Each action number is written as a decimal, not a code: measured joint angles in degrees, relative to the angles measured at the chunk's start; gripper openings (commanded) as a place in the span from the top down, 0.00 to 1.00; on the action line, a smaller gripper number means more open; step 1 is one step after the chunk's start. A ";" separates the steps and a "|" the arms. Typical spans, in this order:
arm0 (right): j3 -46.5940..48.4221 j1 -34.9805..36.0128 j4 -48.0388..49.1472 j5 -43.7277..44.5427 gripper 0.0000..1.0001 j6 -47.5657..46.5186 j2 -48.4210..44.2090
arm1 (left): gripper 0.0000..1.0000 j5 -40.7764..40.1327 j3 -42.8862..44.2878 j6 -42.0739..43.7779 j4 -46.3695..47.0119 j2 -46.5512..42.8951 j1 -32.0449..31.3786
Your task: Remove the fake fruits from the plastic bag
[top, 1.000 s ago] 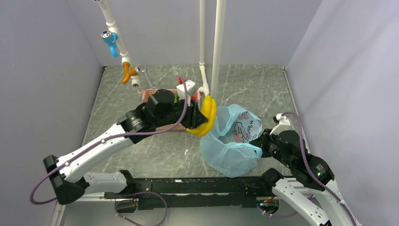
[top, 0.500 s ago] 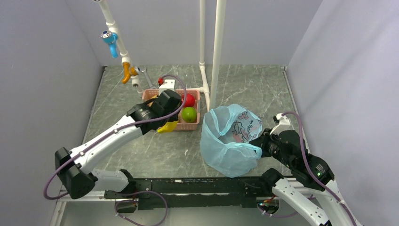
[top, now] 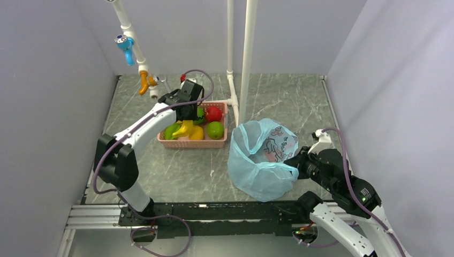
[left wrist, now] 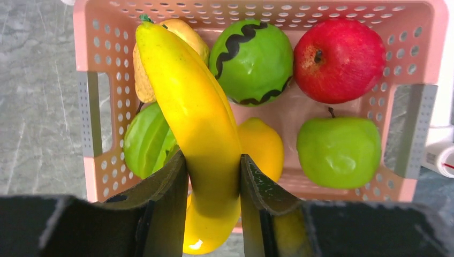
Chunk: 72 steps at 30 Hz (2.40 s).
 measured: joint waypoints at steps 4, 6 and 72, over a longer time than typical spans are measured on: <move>0.00 0.00 0.00 0.02 1.00 0.04 -0.02 | 0.95 0.13 1.92 4.02 0.48 3.37 0.85; 0.00 0.00 0.00 0.04 1.00 0.13 -0.09 | 0.95 0.17 2.58 5.62 0.46 4.33 0.87; 0.00 0.00 1.49 -4.96 1.00 -1.57 0.66 | 0.53 36.94 9.62 12.11 20.46 4.09 -32.26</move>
